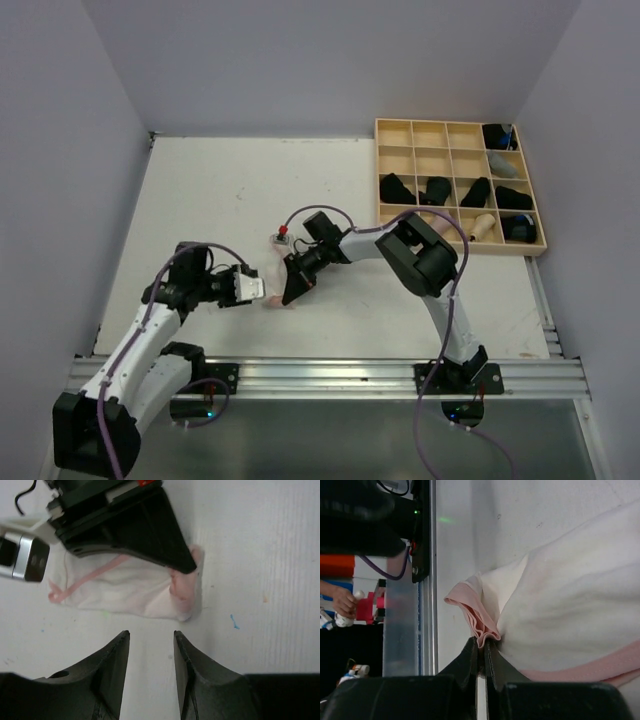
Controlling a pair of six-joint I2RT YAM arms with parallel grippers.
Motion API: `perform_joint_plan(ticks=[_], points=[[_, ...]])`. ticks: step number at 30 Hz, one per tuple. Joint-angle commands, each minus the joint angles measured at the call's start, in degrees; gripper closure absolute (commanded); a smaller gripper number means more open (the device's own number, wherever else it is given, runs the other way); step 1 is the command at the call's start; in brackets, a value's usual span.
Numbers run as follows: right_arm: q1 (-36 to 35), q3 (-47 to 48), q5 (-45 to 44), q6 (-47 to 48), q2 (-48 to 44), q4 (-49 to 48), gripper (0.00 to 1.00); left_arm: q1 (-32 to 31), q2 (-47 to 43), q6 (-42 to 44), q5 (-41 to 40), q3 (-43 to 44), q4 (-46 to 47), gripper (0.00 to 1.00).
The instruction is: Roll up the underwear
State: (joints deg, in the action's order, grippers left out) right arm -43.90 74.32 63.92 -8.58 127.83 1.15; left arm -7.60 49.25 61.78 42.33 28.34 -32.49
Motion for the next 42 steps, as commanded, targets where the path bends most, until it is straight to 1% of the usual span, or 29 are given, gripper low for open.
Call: perform_joint_plan(ticks=[1, 2, 3, 6, 10, 12, 16, 18, 21, 23, 26, 27, 28, 29, 30, 31, 32, 33, 34, 35, 36, 37, 38, 39, 40, 41, 42], points=[[0.7, 0.5, -1.3, -6.4, 3.6, -2.2, 1.00, -7.7, -3.7, 11.4, -3.6, -2.7, 2.0, 0.56], [0.7, 0.7, -1.1, -7.1, 3.9, -2.9, 1.00, -9.3, -3.4, 12.0, -4.5, -2.8, 1.8, 0.55], [0.9, 0.8, -1.1, -7.3, 4.5, -3.0, 1.00, -12.2, -3.0, 12.3, -5.0, -2.9, 2.3, 0.55], [1.2, 1.1, -0.7, -8.6, 5.5, -3.6, 1.00, -16.6, -0.7, 11.1, -6.8, -3.4, 5.8, 0.56], [1.7, 1.2, -0.7, -9.7, 6.7, -4.0, 1.00, -20.9, 4.3, 12.9, -8.6, -2.9, 7.2, 0.58], [2.1, 1.2, -0.8, -9.9, 6.8, -3.9, 1.00, -23.1, 5.8, 12.5, -10.3, -2.8, 8.9, 0.58], [2.6, 1.3, -0.1, -9.5, 7.3, -3.7, 1.00, -25.4, 11.4, 8.3, -14.4, -2.8, 12.5, 0.58], [2.6, 1.8, 0.2, -8.5, 7.5, -2.4, 1.00, -25.6, 13.1, 5.8, -17.9, -3.5, 16.7, 0.57], [2.6, 2.5, 0.5, -6.6, 7.8, -1.3, 1.00, -25.7, 15.9, 4.2, -21.6, -4.4, 19.9, 0.57], [2.7, 3.3, 0.9, -5.9, 8.1, 1.1, 1.00, -25.7, 17.3, 4.7, -22.0, -4.3, 19.1, 0.59], [2.7, 3.8, 1.2, -5.4, 8.5, 2.2, 1.00, -25.7, 17.5, 5.7, -21.3, -4.0, 17.4, 0.74], [2.8, 3.9, 1.0, -5.4, 8.2, 2.3, 1.00, -25.7, 17.5, 6.9, -20.8, -3.6, 14.7, 0.84], [2.9, 4.0, 0.9, -5.4, 8.1, 2.7, 0.98, -25.7, 17.8, 7.2, -20.2, -3.2, 13.3, 0.90], [3.0, 4.7, 0.5, -5.7, 7.9, 2.9, 0.86, -25.7, 17.9, 7.7, -18.8, -2.1, 11.8, 0.93], [3.6, 5.3, 0.4, -5.7, 7.4, 3.3, 0.79, -25.7, 18.0, 9.0, -17.9, -1.5, 8.0, 0.97], [4.1, 6.0, 0.3, -5.7, 6.9, 4.6, 0.72, -25.7, 18.2, 9.8, -17.1, -0.9, 6.1, 0.99], [4.7, 8.0, -0.4, -5.5, 6.5, 5.7, 0.60, -25.7, 18.2, 10.4, -15.6, 0.2, 2.2, 1.00], [6.3, 9.3, -0.5, -4.3, 5.6, 7.1, 0.56, -25.7, 18.9, 11.2, -14.8, 1.0, 0.3, 1.00], [7.1, 12.8, -0.9, -3.3, 5.2, 10.9, 0.49, -25.7, 19.4, 11.8, -14.2, 1.7, -1.7, 1.00], [8.0, 15.0, -1.3, -1.9, 4.9, 13.4, 0.45, -25.7, 20.0, 12.2, -13.5, 2.4, -5.2, 1.00], [9.7, 17.3, -1.9, -0.1, 4.4, 16.4, 0.41, -25.7, 20.7, 12.3, -13.2, 4.1, -6.7, 1.00], [10.4, 19.5, -2.7, 4.2, 3.5, 22.1, 0.34, -25.7, 22.6, 12.6, -13.1, 5.0, -8.4, 1.00], [11.0, 23.8, -3.4, 7.1, 2.8, 25.0, 0.33, -25.7, 23.7, 12.5, -12.7, 5.9, -11.1, 1.00], [12.0, 25.9, -4.8, 14.0, 2.1, 27.7, 0.32, -25.7, 24.9, 11.9, -12.5, 6.8, -12.4, 1.00], [12.3, 29.0, -5.9, 17.0, 0.3, 32.7, 0.32, -25.7, 27.4, 11.1, -12.2, 8.9, -13.5, 1.00], [12.6, 29.6, -7.3, 19.2, -0.9, 33.9, 0.32, -25.7, 28.8, 10.2, -11.4, 10.0, -15.1, 1.00], [13.1, 29.5, -8.9, 22.1, -2.2, 34.4, 0.32, -25.7, 32.1, 8.2, -10.9, 11.0, -16.3, 1.00]])
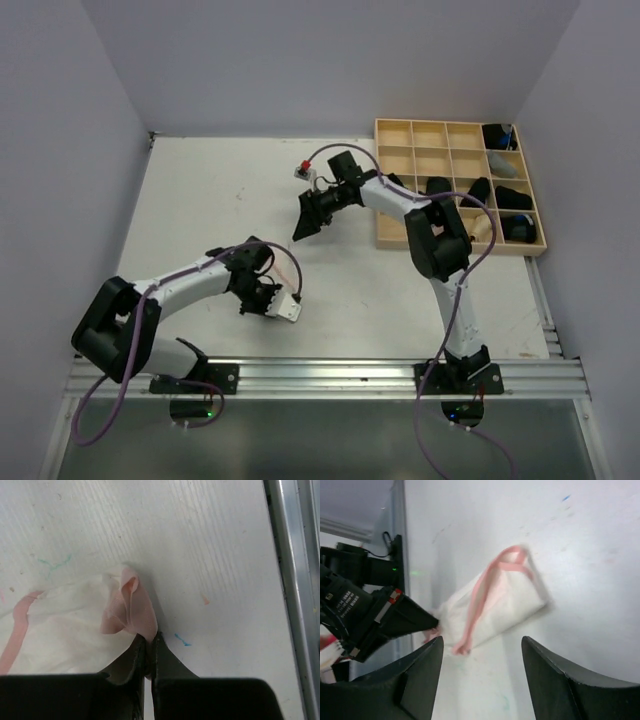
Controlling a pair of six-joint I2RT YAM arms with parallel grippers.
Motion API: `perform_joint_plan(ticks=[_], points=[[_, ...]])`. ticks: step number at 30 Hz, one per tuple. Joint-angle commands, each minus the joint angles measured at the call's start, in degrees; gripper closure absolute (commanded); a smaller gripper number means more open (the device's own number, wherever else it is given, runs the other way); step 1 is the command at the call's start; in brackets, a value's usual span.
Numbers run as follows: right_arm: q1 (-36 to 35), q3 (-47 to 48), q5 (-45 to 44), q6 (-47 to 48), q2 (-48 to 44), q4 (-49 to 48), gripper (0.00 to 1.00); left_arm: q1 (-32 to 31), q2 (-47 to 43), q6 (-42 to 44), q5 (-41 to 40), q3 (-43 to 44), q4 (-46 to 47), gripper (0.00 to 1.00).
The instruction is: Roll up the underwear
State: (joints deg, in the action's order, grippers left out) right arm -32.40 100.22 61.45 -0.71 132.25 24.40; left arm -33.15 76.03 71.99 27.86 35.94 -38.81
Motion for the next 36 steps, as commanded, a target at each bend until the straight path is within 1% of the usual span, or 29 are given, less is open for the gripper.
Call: perform_joint_plan(ticks=[1, 2, 3, 4, 5, 6, 7, 8, 9, 10, 11, 12, 13, 14, 15, 16, 17, 18, 19, 20, 21, 23, 24, 26, 29, 33, 34, 36], points=[[2.0, 2.2, -7.0, 15.3, -8.3, 11.3, 0.33, -0.2, 7.2, -3.2, 4.3, 6.0, -10.8, 1.00], [2.3, 1.0, -7.7, 16.3, -11.5, 11.2, 0.34, -0.1, 9.1, -4.4, 5.9, 7.0, -12.2, 1.00], [2.5, -0.2, -9.1, 18.1, -13.5, 11.3, 0.35, 0.1, 13.1, -6.7, 6.8, 8.3, -12.8, 1.00], [2.7, -3.3, -10.0, 19.2, -15.3, 11.5, 0.39, 0.4, 15.4, -8.2, 7.6, 10.4, -13.0, 1.00], [2.7, -5.3, -10.9, 20.4, -19.9, 11.5, 0.41, 1.4, 17.7, -9.1, 9.0, 11.7, -13.9, 1.00], [2.7, -7.4, -11.5, 22.9, -22.2, 11.4, 0.44, 2.1, 22.4, -11.1, 9.8, 12.8, -14.4, 1.00], [2.6, -11.9, -12.3, 23.8, -24.4, 10.7, 0.53, 3.1, 24.9, -11.6, 10.4, 14.1, -15.1, 1.00], [2.6, -14.5, -13.1, 24.1, -27.3, 9.8, 0.57, 4.9, 27.5, -11.9, 11.2, 17.2, -16.9, 1.00], [2.7, -17.1, -13.5, 24.8, -32.0, 9.0, 0.61, 6.0, 32.0, -12.3, 11.9, 18.6, -17.9, 1.00], [2.6, -21.4, -13.9, 25.1, -34.7, 7.8, 0.65, 7.0, 34.2, -12.2, 12.6, 20.6, -19.1, 1.00], [2.4, -23.3, -14.7, 25.5, -36.8, 7.6, 0.67, 9.1, 36.3, -12.0, 13.5, 23.6, -21.2, 1.00], [2.1, -25.0, -15.1, 26.8, -40.5, 7.7, 0.69, 10.3, 40.2, -11.7, 14.0, 25.4, -22.3, 1.00], [1.5, -27.4, -16.1, 27.5, -42.2, 8.2, 0.71, 11.3, 42.0, -11.3, 14.3, 27.1, -23.5, 1.00], [-0.5, -28.4, -17.8, 28.5, -43.6, 8.5, 0.72, 12.9, 43.5, -11.0, 14.9, 28.4, -25.1, 1.00], [-2.2, -29.1, -19.1, 31.5, -45.8, 9.2, 0.73, 13.5, 45.9, -10.2, 14.9, 30.8, -25.7, 1.00], [-4.1, -30.0, -20.6, 32.8, -46.5, 10.4, 0.73, 14.1, 46.9, -9.8, 14.9, 31.8, -26.2, 1.00], [-8.2, -30.6, -23.0, 33.7, -47.2, 10.2, 0.72, 14.5, 47.7, -9.6, 14.9, 32.7, -26.5, 1.00], [-10.1, -31.2, -23.9, 35.3, -47.3, 9.8, 0.71, 14.7, 49.5, -9.7, 14.9, 34.2, -26.8, 1.00], [-12.0, -32.4, -24.6, 35.8, -46.9, 7.9, 0.68, 14.8, 50.6, -9.1, 15.3, 35.4, -28.4, 1.00], [-15.5, -32.7, -25.3, 36.5, -46.3, 6.9, 0.65, 14.8, 51.6, -9.1, 15.6, 36.4, -29.0, 1.00], [-17.3, -32.9, -27.0, 38.4, -45.3, 5.5, 0.60, 14.8, 53.0, -9.1, 16.1, 37.5, -29.5, 1.00], [-21.3, -32.1, -28.3, 40.1, -40.9, 4.3, 0.57, 14.8, 53.9, -9.2, 16.7, 38.1, -29.7, 1.00], [-22.3, -31.8, -29.3, 41.2, -39.2, 2.2, 0.53, 14.9, 54.4, -9.5, 16.9, 38.1, -29.7, 1.00], [-24.4, -32.0, -30.5, 42.6, -35.4, -0.4, 0.52, 14.8, 54.7, -9.9, 17.2, 38.4, -29.7, 1.00], [-26.0, -32.3, -31.2, 43.0, -32.8, -3.7, 0.49, 14.9, 55.0, -11.0, 17.2, 38.9, -29.5, 1.00], [-27.5, -35.5, -32.6, 43.1, -30.5, -11.2, 0.48, 14.9, 54.3, -12.4, 16.9, 38.8, -28.1, 0.97], [-27.8, -36.0, -34.2, 42.9, -30.0, -12.5, 0.48, 14.9, 54.2, -12.6, 16.8, 38.8, -27.9, 0.95], [-28.2, -37.0, -36.0, 42.1, -28.6, -16.6, 0.48, 14.9, 54.1, -12.5, 16.9, 38.6, -27.8, 0.94]])
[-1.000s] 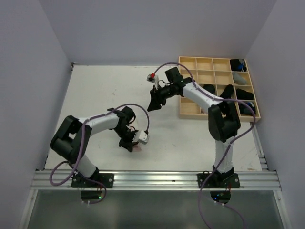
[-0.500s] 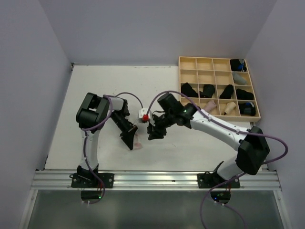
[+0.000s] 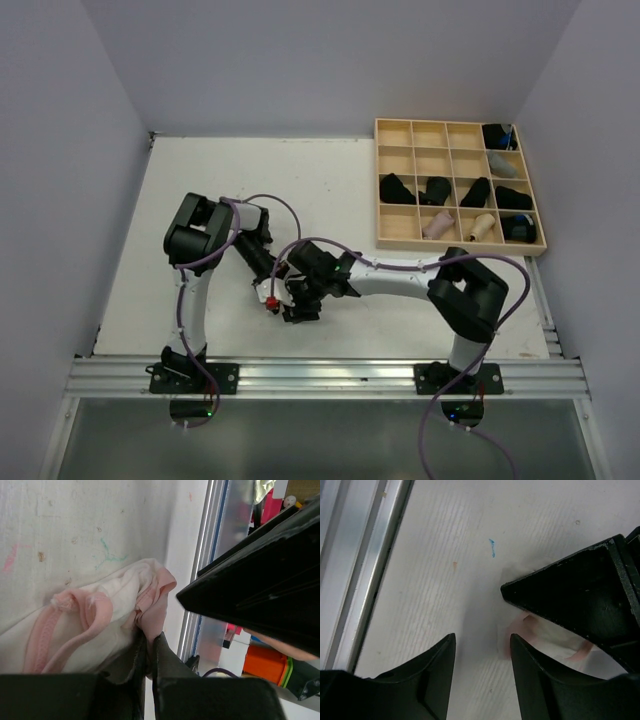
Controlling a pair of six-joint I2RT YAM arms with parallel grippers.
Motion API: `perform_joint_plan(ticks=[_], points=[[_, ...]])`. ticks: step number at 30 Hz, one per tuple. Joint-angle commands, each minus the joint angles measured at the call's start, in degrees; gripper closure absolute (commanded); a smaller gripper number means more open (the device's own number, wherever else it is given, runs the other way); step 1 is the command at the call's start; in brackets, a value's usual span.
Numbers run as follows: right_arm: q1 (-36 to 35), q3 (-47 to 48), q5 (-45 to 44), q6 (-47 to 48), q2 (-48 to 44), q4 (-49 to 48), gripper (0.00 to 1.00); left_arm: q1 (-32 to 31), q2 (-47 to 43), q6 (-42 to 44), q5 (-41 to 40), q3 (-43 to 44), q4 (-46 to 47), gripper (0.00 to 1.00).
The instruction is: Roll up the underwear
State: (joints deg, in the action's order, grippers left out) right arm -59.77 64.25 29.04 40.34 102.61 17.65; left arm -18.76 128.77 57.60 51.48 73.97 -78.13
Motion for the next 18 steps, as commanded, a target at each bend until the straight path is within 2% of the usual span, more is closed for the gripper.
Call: perform_joint_plan(ticks=[1, 8, 9, 11, 12, 14, 15, 18], points=[[-1.1, -1.4, -4.8, 0.8, 1.4, -11.1, 0.48, 0.5, 1.4, 1.9, -6.7, 0.5, 11.5, 0.94], [-1.1, -3.9, -9.2, 2.6, 3.5, -17.3, 0.47, 0.5, 1.7, 2.2, -6.2, 0.4, 11.4, 0.94], [-1.1, -3.9, -9.3, 2.7, 4.0, -18.9, 0.49, 0.5, 1.7, 2.2, -6.2, 0.3, 11.5, 0.93], [-1.1, -3.3, -8.4, 3.7, 5.7, -17.8, 0.58, 0.5, 1.6, 2.2, -6.2, 0.1, 11.7, 0.93], [-1.1, -3.3, -6.8, 3.6, 5.9, -17.8, 0.71, 0.5, 1.5, 2.2, -6.1, 0.0, 11.7, 0.93], [-1.1, -3.5, -4.1, 4.4, 6.3, -15.8, 0.86, 0.7, 0.2, 2.1, -6.2, -0.6, 12.5, 0.89], [-1.1, -3.2, -1.1, 4.1, 6.2, -14.2, 0.90, 0.8, -0.8, 1.6, -6.6, -1.0, 13.3, 0.82], [-0.2, -0.1, 4.8, 2.3, 8.0, -7.4, 1.00, 1.6, -7.4, -0.3, -5.6, -3.0, 16.2, 0.73]])
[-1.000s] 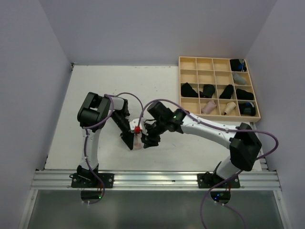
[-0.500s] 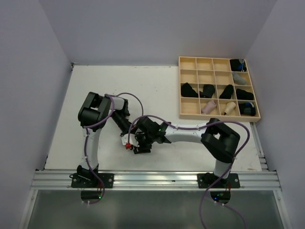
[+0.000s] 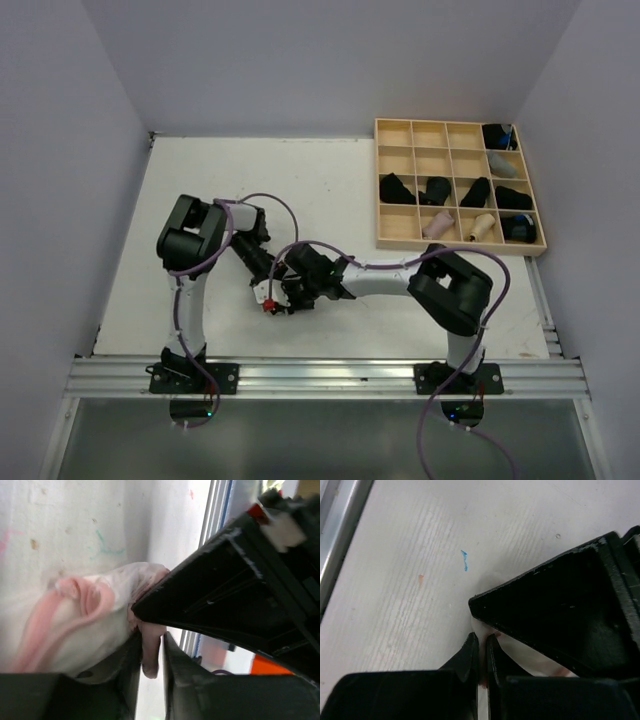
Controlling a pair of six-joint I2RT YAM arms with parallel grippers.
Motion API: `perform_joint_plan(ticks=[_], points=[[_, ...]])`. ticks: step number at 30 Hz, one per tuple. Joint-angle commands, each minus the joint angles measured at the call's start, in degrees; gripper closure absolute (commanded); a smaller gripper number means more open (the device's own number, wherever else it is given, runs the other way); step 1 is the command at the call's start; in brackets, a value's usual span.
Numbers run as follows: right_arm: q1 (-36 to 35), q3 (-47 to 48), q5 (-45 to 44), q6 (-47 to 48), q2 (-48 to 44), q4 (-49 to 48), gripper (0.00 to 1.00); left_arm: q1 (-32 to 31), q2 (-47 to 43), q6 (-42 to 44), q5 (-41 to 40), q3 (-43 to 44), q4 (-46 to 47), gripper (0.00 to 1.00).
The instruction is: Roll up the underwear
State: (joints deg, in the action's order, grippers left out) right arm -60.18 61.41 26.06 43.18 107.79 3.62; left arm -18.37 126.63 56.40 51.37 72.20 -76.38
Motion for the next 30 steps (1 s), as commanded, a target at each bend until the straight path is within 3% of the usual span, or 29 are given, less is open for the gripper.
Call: perform_joint_plan(ticks=[1, 6, 12, 14, 15, 17, 21, 23, 24, 26, 27, 30], points=[[1.2, 3.4, 11.5, -1.6, 3.5, 7.6, 1.00, 2.5, -7.3, 0.5, -4.4, -1.5, 15.5, 0.67], [4.3, 7.2, 19.1, -6.9, 6.8, 13.0, 1.00, 8.7, -22.1, -3.8, -0.4, -1.0, 18.4, 0.51], [9.2, 13.7, 28.5, -16.3, 12.7, 16.7, 1.00, 22.2, -37.6, -12.1, -2.1, -3.3, 34.1, 0.39], [11.0, 15.6, 31.1, -21.4, 14.8, 17.6, 1.00, 24.2, -45.1, -12.7, -3.6, -5.7, 38.1, 0.31], [11.2, 17.8, 31.7, -22.8, 17.0, 18.3, 1.00, 24.8, -47.7, -12.3, -5.0, -8.2, 40.0, 0.22], [12.2, 21.6, 33.7, -25.9, 19.7, 21.2, 1.00, 24.8, -54.3, -10.1, -4.2, -11.0, 40.6, 0.00], [13.9, 24.5, 37.9, -32.3, 24.7, 21.5, 1.00, 24.6, -60.8, -20.0, -3.9, -18.8, 47.1, 0.00], [14.3, 24.9, 38.6, -33.7, 26.2, 21.5, 1.00, 24.6, -59.4, -10.2, 1.2, -18.1, 38.5, 0.00], [14.3, 25.2, 39.3, -34.5, 26.9, 21.1, 1.00, 23.5, -58.4, -4.8, 1.8, -17.2, 28.8, 0.00], [14.7, 26.0, 40.8, -36.5, 28.8, 21.0, 1.00, 19.2, -57.5, 1.6, -2.4, -19.4, 25.9, 0.00], [14.8, 26.0, 41.2, -37.3, 29.1, 19.8, 1.00, 13.9, -59.1, 1.7, -5.5, -21.8, 29.1, 0.00], [15.4, 25.7, 41.5, -40.4, 30.3, 16.6, 1.00, 7.8, -69.0, 0.1, -13.4, -33.7, 40.6, 0.00]])
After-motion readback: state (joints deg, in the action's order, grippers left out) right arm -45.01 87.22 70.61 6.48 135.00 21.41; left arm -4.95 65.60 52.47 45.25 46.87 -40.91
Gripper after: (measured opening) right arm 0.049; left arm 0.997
